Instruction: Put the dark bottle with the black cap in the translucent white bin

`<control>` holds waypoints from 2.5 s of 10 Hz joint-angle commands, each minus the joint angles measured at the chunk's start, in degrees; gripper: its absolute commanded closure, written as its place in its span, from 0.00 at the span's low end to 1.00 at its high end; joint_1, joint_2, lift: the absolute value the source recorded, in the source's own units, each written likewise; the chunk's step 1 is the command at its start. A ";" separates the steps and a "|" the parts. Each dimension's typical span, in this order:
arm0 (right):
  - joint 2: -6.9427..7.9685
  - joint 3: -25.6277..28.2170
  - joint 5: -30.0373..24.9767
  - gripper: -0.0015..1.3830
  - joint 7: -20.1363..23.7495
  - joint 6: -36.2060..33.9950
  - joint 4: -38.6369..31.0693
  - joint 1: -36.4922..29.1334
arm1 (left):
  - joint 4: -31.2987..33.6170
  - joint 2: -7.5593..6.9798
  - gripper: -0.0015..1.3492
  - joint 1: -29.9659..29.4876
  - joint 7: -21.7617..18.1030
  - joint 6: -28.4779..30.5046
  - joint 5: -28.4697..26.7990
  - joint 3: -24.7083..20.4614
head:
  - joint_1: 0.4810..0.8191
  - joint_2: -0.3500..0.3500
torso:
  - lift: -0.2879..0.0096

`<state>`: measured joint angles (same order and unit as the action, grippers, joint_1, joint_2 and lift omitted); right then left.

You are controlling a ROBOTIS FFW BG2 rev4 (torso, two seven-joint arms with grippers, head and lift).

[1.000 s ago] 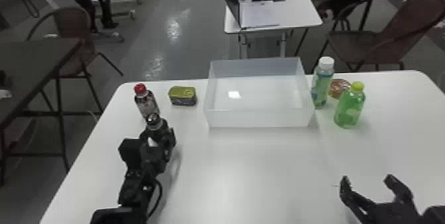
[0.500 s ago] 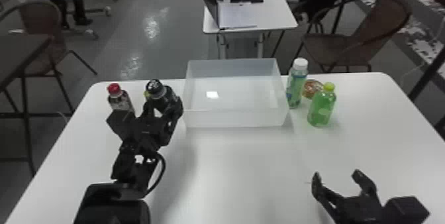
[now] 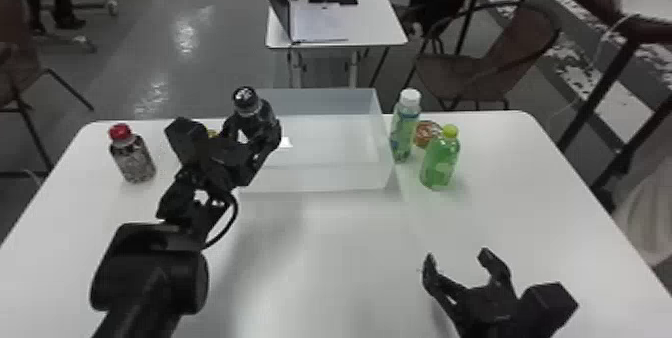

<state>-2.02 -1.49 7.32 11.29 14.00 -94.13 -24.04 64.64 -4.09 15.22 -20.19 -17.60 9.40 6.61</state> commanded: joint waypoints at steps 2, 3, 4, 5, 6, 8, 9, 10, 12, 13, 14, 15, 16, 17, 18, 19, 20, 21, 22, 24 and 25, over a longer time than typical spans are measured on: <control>0.44 0.00 0.07 0.18 0.31 0.33 0.71 0.49 | -9.89 1.01 0.48 7.19 -2.66 0.90 -3.69 0.33 | 0.63 0.43 | 0.65; 0.61 0.00 -0.02 0.18 0.31 0.33 0.97 0.58 | -12.70 1.19 0.48 9.30 -4.25 2.65 -6.85 0.16 | 0.63 0.41 | 0.65; 0.61 0.00 -0.02 0.18 0.66 0.33 1.23 0.93 | -15.60 1.19 0.48 11.50 -5.83 3.27 -10.11 0.16 | 0.63 0.41 | 0.65; 0.61 0.00 -0.02 0.18 0.75 0.33 1.50 1.19 | -16.30 1.28 0.47 12.29 -6.09 3.36 -14.24 -0.37 | 0.63 0.40 | 0.65; 0.70 0.00 -0.02 0.18 0.84 0.33 1.50 1.19 | -16.30 1.45 0.39 12.73 -6.18 3.53 -17.05 -1.16 | 0.63 0.40 | 0.65; 0.79 0.00 0.07 0.18 0.92 0.33 1.50 0.93 | -16.13 1.63 0.13 13.34 -6.18 2.57 -18.81 -2.92 | 0.63 0.40 | 0.65; 0.70 0.09 0.15 0.18 0.92 0.33 1.41 0.75 | -16.04 1.54 0.06 13.34 -6.36 2.04 -18.28 -2.92 | 0.63 0.41 | 0.65; 0.70 0.09 0.15 0.18 1.01 0.33 1.23 0.66 | -14.46 1.54 0.08 12.38 -6.36 1.42 -17.23 -3.36 | 0.63 0.41 | 0.65; 0.70 0.09 0.07 0.18 1.01 0.33 1.06 0.66 | -6.46 1.89 0.09 7.02 -5.65 2.30 -15.03 -5.73 | 0.63 0.42 | 0.65; 0.70 0.09 0.07 0.18 0.92 0.33 0.97 0.66 | -2.07 2.24 0.09 3.06 -4.95 2.30 -12.92 -7.22 | 0.63 0.43 | 0.65; 0.70 0.09 -0.02 0.18 0.92 0.33 0.79 0.49 | 2.50 2.42 0.09 -1.51 -3.54 2.13 -10.81 -8.28 | 0.63 0.44 | 0.65; 0.70 0.18 -0.02 0.18 0.92 0.33 0.53 0.31 | 7.16 2.33 0.09 -6.34 -0.82 1.42 -8.70 -8.72 | 0.63 0.46 | 0.65; 0.70 0.26 -0.02 0.18 0.92 0.33 0.35 0.14 | 12.17 2.33 0.09 -11.09 2.79 1.34 -8.79 -9.42 | 0.63 0.49 | 0.65; 0.70 0.53 -0.02 0.18 0.92 0.33 0.09 -0.22 | 16.22 2.24 0.09 -15.66 7.18 2.04 -7.82 -9.77 | 0.63 0.52 | 0.65; 0.44 0.53 -0.11 0.18 0.92 0.33 -0.09 -0.22 | 18.15 2.33 0.09 -19.88 10.26 -0.07 -5.18 -10.48 | 0.63 0.55 | 0.65; 0.00 0.61 -0.02 0.18 0.92 0.33 -0.26 -0.22 | 20.17 2.68 0.09 -24.01 12.37 -2.71 -4.39 -11.44 | 0.63 0.57 | 0.65; -0.18 0.70 -0.02 0.18 0.92 0.33 -0.35 -0.22 | 23.33 2.95 0.09 -28.49 16.67 -3.59 -4.48 -11.36 | 0.63 0.60 | 0.65; -0.18 0.79 -0.02 0.18 0.92 0.33 -0.26 -0.13 | 25.97 3.30 0.09 -32.27 21.51 -3.67 -4.31 -10.56 | 0.63 0.63 | 0.65; -0.18 0.79 -0.20 0.18 0.92 0.33 -0.26 -0.13 | 26.50 3.82 0.09 -34.82 21.77 -5.08 -3.08 -10.48 | 0.63 0.66 | 0.65; -0.18 0.79 -0.02 0.18 0.92 0.24 -0.26 -0.48 | 28.17 4.09 0.07 -38.69 23.44 -4.73 -2.55 -8.54 | 0.63 0.66 | 0.65; -0.09 0.79 -0.02 0.18 0.84 0.33 -0.17 -0.66 | 28.17 4.09 0.07 -40.01 23.88 -5.34 -1.58 -7.58 | 0.63 0.66 | 0.65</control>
<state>-2.15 -0.69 7.29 12.16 14.32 -94.35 -24.59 92.75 -0.01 -23.86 3.65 -22.57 7.30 -1.63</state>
